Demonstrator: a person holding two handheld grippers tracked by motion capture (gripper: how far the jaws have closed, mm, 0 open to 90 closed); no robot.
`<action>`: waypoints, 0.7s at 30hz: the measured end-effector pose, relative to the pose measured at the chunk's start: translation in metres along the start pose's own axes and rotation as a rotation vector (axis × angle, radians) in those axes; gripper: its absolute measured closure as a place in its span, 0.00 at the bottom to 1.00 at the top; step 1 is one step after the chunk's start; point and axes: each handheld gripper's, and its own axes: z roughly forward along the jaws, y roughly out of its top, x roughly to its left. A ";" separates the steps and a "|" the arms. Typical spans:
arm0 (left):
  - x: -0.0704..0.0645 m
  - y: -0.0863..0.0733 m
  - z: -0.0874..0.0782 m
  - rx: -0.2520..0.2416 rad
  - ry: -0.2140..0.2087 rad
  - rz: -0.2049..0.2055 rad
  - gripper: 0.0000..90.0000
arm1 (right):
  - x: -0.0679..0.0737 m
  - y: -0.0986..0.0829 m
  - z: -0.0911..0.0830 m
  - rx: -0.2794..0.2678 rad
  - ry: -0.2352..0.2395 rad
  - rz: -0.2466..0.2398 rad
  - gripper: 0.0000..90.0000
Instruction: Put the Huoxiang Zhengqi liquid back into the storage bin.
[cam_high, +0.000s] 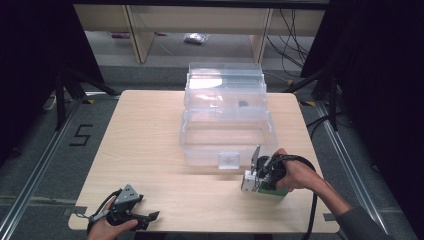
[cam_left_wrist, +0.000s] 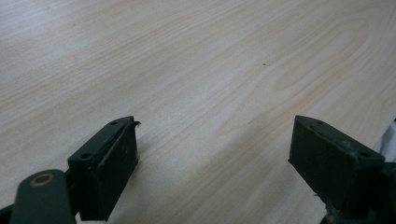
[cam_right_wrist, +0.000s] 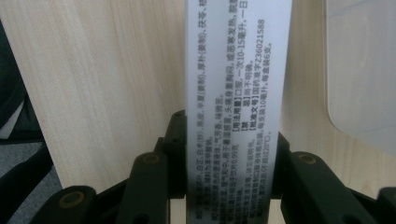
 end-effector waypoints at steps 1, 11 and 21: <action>0.000 0.000 0.000 0.000 -0.001 0.002 0.17 | 0.001 0.000 -0.001 -0.002 -0.003 0.001 0.72; 0.001 0.000 0.000 0.003 0.006 0.009 0.17 | 0.000 0.000 -0.026 -0.071 -0.002 0.001 0.72; 0.002 0.000 0.001 0.009 0.010 0.014 0.17 | -0.003 0.010 -0.055 -0.116 -0.013 -0.048 0.72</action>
